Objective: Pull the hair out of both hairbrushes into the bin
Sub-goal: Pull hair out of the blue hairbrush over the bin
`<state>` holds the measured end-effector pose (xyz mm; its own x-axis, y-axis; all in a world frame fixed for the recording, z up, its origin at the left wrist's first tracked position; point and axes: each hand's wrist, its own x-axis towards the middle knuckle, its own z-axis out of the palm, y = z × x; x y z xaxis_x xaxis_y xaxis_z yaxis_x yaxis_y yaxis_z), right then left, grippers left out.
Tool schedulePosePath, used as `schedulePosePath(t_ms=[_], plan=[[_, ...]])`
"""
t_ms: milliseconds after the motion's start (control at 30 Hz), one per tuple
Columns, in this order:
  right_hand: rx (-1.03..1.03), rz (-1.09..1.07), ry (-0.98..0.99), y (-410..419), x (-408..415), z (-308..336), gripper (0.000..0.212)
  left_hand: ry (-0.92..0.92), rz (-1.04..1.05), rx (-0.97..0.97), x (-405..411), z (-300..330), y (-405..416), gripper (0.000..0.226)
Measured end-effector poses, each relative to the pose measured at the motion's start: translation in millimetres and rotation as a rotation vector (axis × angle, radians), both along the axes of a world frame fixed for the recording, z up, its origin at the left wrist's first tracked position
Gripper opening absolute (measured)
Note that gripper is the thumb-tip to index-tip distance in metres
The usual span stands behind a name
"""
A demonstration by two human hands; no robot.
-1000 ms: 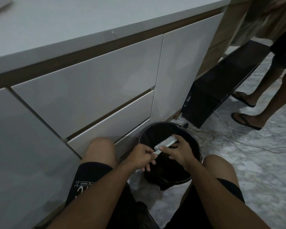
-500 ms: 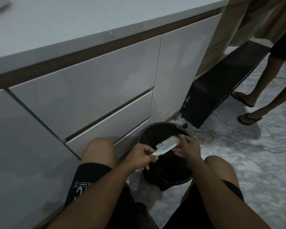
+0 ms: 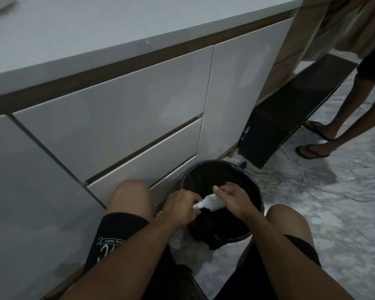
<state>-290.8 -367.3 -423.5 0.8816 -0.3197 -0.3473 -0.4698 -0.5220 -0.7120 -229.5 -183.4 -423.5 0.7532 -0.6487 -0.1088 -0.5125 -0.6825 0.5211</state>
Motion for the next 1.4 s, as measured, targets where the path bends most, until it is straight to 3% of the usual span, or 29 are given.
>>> schedulePosePath(t_ms=[133,300,467,633,933,1233,1300,1400], plan=[[-0.127,0.124,0.110,4,1,2,0.041,0.051,0.037,-0.026,-1,-3,0,0.025],[-0.070,0.146,0.076,7,0,8,0.027,0.091,0.085,-0.062,0,-5,-1,0.024],[-0.071,0.171,-0.019,7,-5,-2,0.042,0.128,0.102,-0.091,1,-5,-2,0.022],[-0.054,0.097,-0.128,10,-3,-5,0.028,0.133,0.092,-0.084,1,-6,-2,0.022],[-0.044,-0.008,-0.155,14,-2,-1,0.009,0.147,0.061,-0.057,-1,-6,-4,0.024],[0.017,-0.191,-0.180,14,1,3,0.011,0.227,0.153,-0.092,-2,-7,-4,0.024],[0.102,-0.243,-0.184,12,-1,1,0.034,0.243,0.227,-0.127,1,-6,-3,0.023],[0.099,-0.154,-0.119,11,-5,-3,0.079,0.257,0.270,-0.152,2,-5,-2,0.022]])
